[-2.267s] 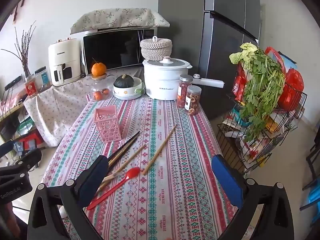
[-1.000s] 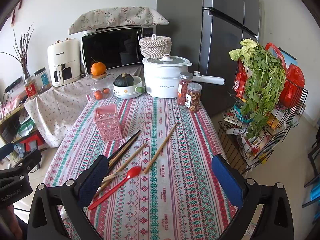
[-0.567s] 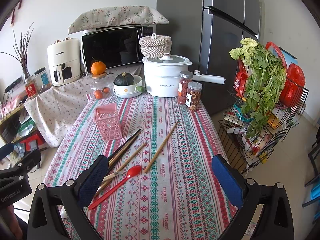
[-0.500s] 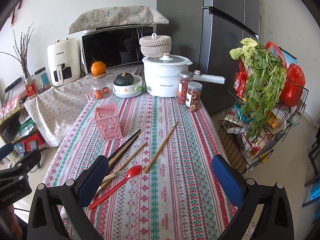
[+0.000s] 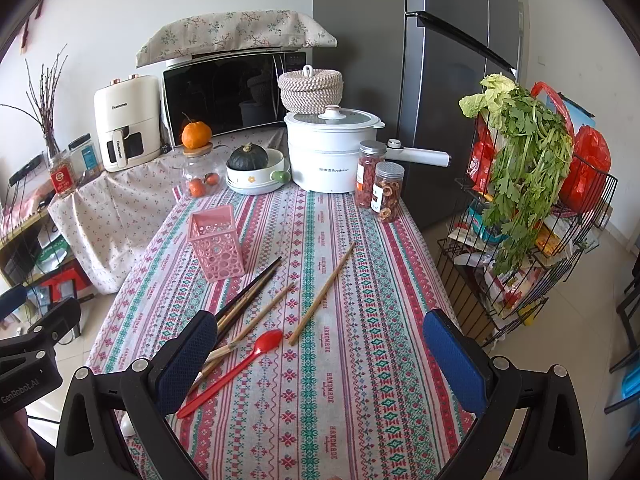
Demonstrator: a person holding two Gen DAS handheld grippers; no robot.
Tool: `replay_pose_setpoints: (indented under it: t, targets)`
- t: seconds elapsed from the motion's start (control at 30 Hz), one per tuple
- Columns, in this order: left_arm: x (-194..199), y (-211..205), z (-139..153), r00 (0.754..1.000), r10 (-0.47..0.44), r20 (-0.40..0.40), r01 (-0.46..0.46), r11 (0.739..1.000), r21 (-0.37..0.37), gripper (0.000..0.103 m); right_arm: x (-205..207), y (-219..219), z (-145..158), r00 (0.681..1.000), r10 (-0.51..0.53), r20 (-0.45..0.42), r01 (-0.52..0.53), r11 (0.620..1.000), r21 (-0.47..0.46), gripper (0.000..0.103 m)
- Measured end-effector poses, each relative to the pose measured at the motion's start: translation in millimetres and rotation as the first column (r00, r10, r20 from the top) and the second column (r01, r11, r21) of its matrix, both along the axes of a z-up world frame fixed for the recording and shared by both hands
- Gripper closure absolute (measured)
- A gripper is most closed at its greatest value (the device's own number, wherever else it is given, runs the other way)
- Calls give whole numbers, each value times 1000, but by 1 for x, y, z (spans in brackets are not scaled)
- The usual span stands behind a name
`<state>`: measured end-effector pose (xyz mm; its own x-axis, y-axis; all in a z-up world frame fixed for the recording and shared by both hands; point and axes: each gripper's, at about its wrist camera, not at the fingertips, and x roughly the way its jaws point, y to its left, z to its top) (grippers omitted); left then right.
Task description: Organize utensils
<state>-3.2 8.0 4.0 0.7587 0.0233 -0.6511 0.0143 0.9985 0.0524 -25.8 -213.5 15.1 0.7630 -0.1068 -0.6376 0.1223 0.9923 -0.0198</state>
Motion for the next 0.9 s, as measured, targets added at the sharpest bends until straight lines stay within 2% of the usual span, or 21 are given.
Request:
replay_pose_setpoints:
  t: [0.7, 0.8, 0.9]
  targets:
    - [5, -3, 0, 1000, 11, 19, -11, 1000, 0, 0, 0, -1, -6, 1000, -7, -6, 7, 1000, 5, 0]
    - [7, -3, 1, 999, 11, 45, -12, 1000, 8, 0, 4, -2, -3, 1000, -11, -21, 11, 1000, 6, 0]
    - [15, 0, 2, 1000, -5, 24, 6, 1000, -19, 0, 12, -2, -2, 999, -13, -49, 13, 1000, 6, 0]
